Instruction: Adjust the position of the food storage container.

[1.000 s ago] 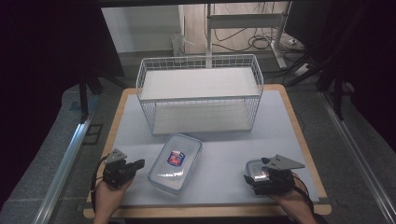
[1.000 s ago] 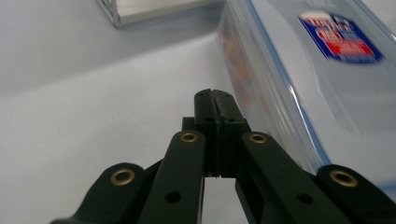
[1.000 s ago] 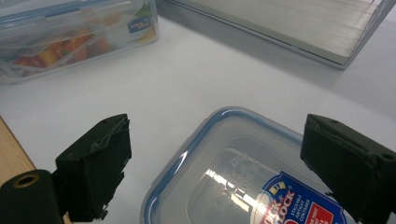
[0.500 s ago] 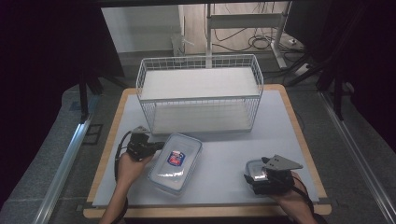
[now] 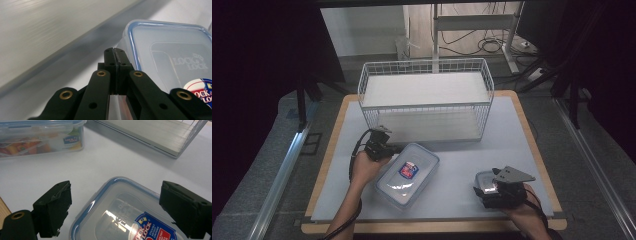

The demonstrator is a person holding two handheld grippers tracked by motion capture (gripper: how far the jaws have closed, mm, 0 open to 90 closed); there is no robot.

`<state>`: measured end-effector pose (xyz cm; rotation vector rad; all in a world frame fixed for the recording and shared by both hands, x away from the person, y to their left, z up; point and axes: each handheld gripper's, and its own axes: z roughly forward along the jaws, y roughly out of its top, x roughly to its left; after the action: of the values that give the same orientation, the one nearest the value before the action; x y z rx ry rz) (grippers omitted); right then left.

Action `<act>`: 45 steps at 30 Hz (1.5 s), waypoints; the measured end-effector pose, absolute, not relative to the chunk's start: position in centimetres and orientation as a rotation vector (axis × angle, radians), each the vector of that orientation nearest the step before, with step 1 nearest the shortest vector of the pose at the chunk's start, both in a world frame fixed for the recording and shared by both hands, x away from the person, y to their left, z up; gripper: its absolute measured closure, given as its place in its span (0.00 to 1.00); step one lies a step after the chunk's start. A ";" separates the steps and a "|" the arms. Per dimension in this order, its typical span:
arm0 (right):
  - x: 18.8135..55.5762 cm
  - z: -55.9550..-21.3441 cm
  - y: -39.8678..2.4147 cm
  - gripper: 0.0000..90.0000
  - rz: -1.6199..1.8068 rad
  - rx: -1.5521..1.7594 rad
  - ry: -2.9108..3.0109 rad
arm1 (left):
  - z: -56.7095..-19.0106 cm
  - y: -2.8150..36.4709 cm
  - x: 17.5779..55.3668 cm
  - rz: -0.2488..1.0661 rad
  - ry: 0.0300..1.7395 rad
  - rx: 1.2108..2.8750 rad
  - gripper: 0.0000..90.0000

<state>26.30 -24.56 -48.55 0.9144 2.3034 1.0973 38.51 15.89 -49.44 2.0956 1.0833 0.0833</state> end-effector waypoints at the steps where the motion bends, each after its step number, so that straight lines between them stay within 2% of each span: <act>1: 26.3 -48.5 -24.6 0.12 1.097 0.918 2.303 | -49.3 15.7 38.7 0.086 1.070 2.113 1.00; 12: 26.3 -48.6 -24.6 0.12 1.088 0.914 2.310 | -48.5 10.4 39.9 0.043 0.961 2.198 1.00; 15: 26.3 -48.6 -24.6 0.12 1.088 0.917 2.307 | -48.2 9.5 39.9 0.096 0.914 2.249 1.00; 19: 26.2 -48.5 -24.9 0.12 1.087 0.915 2.298 | -47.3 11.7 38.6 0.226 0.944 2.209 1.00; 22: 26.3 -48.5 -25.0 0.12 1.088 0.922 2.297 | -47.0 14.4 37.1 0.238 0.995 2.113 1.00; 23: 26.3 -48.5 -24.9 0.12 1.086 0.920 2.299 | -47.0 16.1 35.5 0.249 1.016 2.071 1.00; 25: 26.2 -48.5 -24.8 0.12 1.082 0.913 2.302 | -47.0 16.7 34.9 0.251 1.026 2.057 1.00; 29: 26.1 -48.5 -24.4 0.12 1.082 0.901 2.305 | -48.3 20.0 29.9 0.278 1.102 1.984 1.00; 36: 26.1 -48.6 -24.4 0.12 1.086 0.900 2.310 | -50.0 21.3 24.9 0.267 1.160 1.962 1.00; 39: 25.9 -48.5 -24.3 0.12 1.086 0.893 2.308 | -51.1 20.5 22.7 0.206 1.150 1.998 0.99; 45: 25.9 -48.6 -24.2 0.12 1.083 0.889 2.314 | -52.3 18.7 22.3 0.141 1.128 2.055 0.99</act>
<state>25.93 -24.21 -48.61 0.8888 2.3140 1.0826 22.31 18.68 -52.26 2.0549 1.1279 0.1411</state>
